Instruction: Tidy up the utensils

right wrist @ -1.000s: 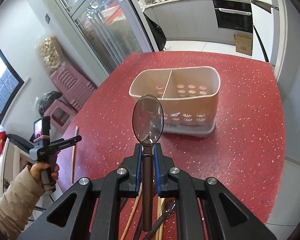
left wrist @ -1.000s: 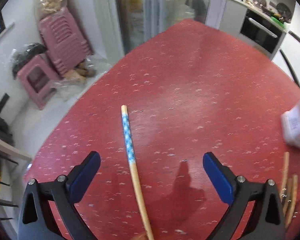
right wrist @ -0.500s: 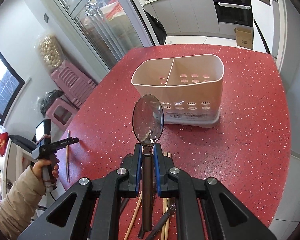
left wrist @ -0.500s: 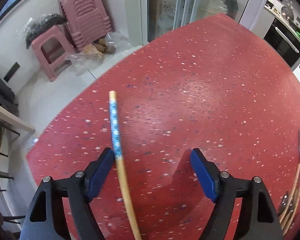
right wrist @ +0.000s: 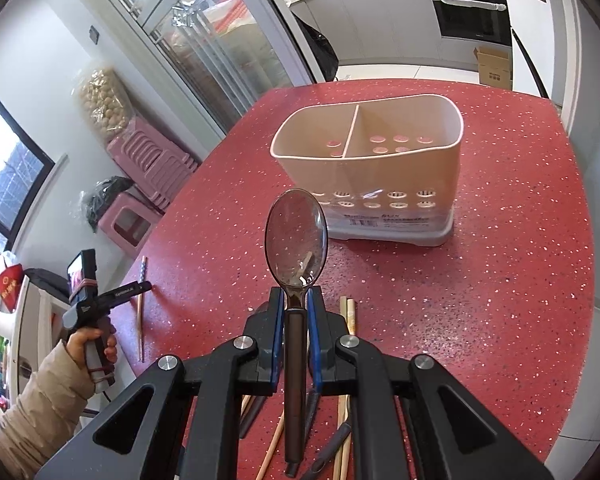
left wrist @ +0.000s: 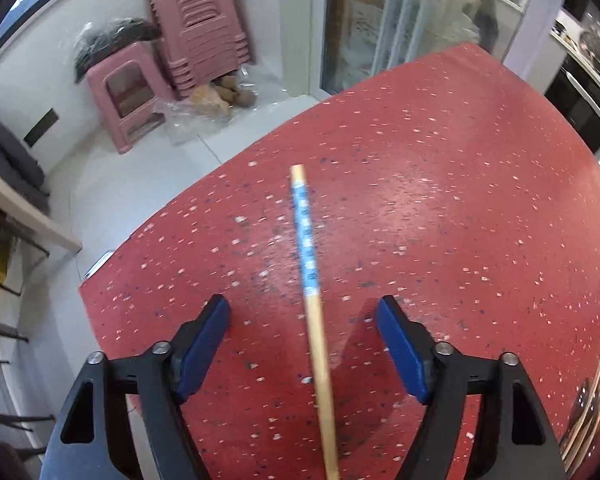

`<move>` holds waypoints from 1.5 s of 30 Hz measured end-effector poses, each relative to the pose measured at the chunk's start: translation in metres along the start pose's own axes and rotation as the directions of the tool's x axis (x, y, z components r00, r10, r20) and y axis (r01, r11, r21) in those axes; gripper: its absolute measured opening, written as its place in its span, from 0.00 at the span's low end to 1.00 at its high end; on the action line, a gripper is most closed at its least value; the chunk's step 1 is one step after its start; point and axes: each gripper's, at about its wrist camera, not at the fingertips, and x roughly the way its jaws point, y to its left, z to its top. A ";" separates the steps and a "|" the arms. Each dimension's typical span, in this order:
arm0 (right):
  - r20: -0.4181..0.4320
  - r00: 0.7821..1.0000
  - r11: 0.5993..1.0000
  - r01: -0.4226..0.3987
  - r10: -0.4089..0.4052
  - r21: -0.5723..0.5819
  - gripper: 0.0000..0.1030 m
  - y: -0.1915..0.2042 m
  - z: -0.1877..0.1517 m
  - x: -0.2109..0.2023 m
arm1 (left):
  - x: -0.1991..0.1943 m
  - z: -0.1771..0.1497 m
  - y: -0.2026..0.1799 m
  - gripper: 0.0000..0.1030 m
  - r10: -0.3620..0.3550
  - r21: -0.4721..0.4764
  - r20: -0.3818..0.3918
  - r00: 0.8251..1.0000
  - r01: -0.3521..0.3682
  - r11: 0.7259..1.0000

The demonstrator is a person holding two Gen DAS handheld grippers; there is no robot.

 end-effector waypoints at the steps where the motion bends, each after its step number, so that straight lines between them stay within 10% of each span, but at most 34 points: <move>1: 0.000 1.000 1.000 -0.001 0.001 -0.003 0.12 0.001 0.000 -0.001 | -0.002 0.003 -0.003 0.90 -0.005 0.010 -0.005 1.000 0.005 1.000; 8: 0.006 1.000 1.000 -0.006 0.006 -0.014 0.12 0.004 -0.005 -0.008 | -0.008 0.022 -0.029 0.37 -0.053 0.163 -0.102 0.993 0.069 0.984; 18: 0.024 1.000 1.000 0.015 -0.015 0.002 0.12 -0.007 -0.009 -0.017 | -0.060 -0.016 -0.092 0.34 -0.294 0.271 -0.073 0.953 0.303 0.914; 33: 0.119 0.989 0.995 0.088 -0.093 0.047 0.12 -0.031 0.002 -0.038 | -0.216 -0.038 -0.211 0.34 -0.681 0.401 0.091 0.726 0.599 0.693; 45: 0.318 0.943 0.995 0.101 -0.094 -0.007 0.12 -0.027 0.080 -0.058 | -0.273 0.028 -0.281 0.34 -0.759 0.481 0.229 0.609 0.607 0.632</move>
